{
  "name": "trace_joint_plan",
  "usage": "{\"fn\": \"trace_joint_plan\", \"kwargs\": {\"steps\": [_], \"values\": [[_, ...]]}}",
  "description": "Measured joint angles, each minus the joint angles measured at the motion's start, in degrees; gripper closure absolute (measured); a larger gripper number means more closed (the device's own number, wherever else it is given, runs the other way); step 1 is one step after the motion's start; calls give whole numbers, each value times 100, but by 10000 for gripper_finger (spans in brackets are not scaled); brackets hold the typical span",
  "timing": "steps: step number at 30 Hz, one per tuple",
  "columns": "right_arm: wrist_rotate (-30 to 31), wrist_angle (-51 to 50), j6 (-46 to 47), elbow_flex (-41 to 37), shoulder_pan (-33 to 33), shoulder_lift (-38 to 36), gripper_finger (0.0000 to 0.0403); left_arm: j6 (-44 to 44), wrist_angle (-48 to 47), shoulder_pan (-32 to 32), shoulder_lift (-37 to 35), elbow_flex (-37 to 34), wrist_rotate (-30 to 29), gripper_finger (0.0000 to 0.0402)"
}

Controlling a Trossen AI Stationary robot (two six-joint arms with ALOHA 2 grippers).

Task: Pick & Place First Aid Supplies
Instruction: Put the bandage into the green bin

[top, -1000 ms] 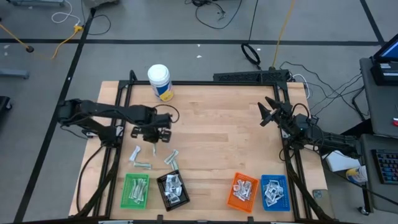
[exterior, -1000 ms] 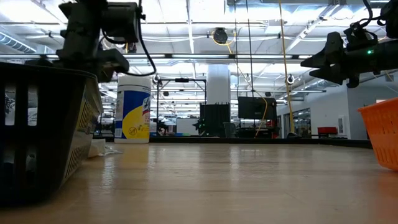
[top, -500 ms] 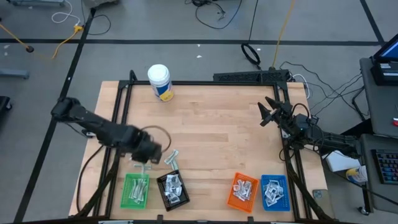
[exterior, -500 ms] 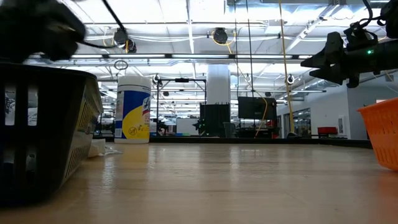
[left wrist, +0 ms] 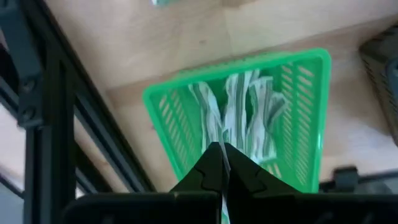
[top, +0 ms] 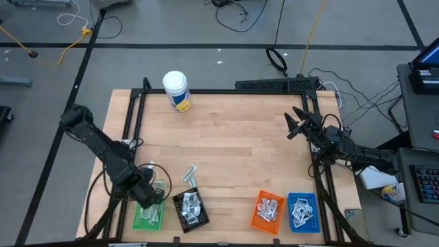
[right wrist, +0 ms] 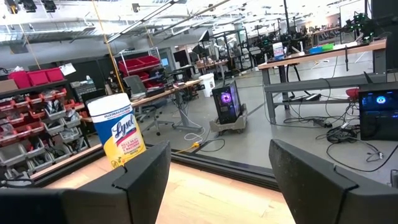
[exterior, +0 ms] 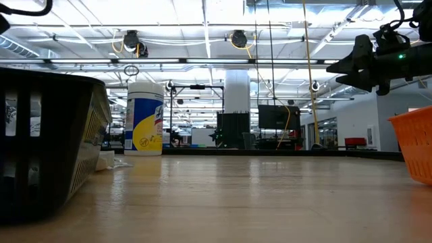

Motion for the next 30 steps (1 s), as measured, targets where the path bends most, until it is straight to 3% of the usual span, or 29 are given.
{"fn": "trace_joint_plan", "kwargs": {"steps": [12, 17, 21, 30], "values": [[0, 0, 0, 0, 0, 0, 136, 25, 136, -259, 937, 0, -104, 401], [0, 0, 0, 2, 2, 0, 136, 21, 433, -287, 1005, 0, -100, 379], [0, 0, 0, 2, -1, 0, 135, 21, 542, -287, 1005, 0, -100, 338], [-2, 0, 0, 2, 1, 0, 135, 287, 560, -269, 849, -2, 223, 198]]}}
